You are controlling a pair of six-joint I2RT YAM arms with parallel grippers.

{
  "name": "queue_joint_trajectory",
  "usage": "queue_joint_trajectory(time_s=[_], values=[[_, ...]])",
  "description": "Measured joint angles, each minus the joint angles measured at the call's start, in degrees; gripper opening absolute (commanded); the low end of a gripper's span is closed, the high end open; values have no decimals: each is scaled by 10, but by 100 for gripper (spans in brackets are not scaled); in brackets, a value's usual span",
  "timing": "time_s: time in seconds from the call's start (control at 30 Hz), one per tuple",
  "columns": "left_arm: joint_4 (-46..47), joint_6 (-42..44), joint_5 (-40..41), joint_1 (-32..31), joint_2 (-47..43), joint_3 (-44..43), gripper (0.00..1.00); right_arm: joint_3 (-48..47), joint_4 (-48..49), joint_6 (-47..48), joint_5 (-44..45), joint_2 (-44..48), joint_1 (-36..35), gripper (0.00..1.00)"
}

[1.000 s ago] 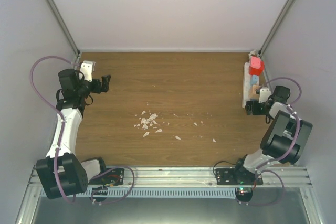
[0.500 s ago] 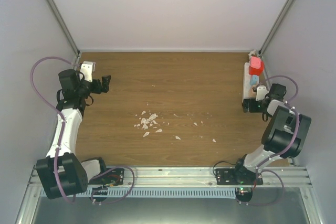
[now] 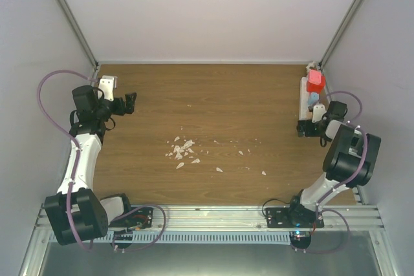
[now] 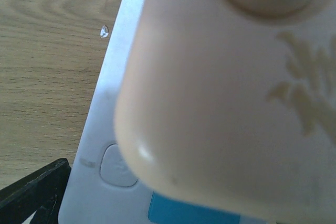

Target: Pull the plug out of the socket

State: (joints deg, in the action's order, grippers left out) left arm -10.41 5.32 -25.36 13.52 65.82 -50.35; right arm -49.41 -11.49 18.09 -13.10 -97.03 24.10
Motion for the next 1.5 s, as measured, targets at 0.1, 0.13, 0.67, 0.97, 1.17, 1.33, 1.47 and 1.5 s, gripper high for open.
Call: queue_joint_trajectory(time_s=[0.1,0.13,0.67,0.97,1.17,1.33,1.47,1.5], values=[[0,0,2,0,0,0,99,0,4,-2,6,-3,-2,90],[0,0,2,0,0,0,99,0,4,-3,7,-3,-2,88],[3,-3,12,0,0,1,99,-2,2,-4,14,-3,-42,69],[4,-3,2,0,0,5,99,-5,-11,33,-4,-2,-142,68],[4,-3,0,0,0,8,99,-8,-25,57,-20,-2,-210,66],[17,-3,-3,0,-10,24,99,-11,-33,69,-22,-2,-272,66],[31,-3,-4,0,-31,44,99,-10,-42,86,-35,2,-319,64],[36,-2,-6,0,-36,47,99,-10,-45,93,-38,3,-331,64]])
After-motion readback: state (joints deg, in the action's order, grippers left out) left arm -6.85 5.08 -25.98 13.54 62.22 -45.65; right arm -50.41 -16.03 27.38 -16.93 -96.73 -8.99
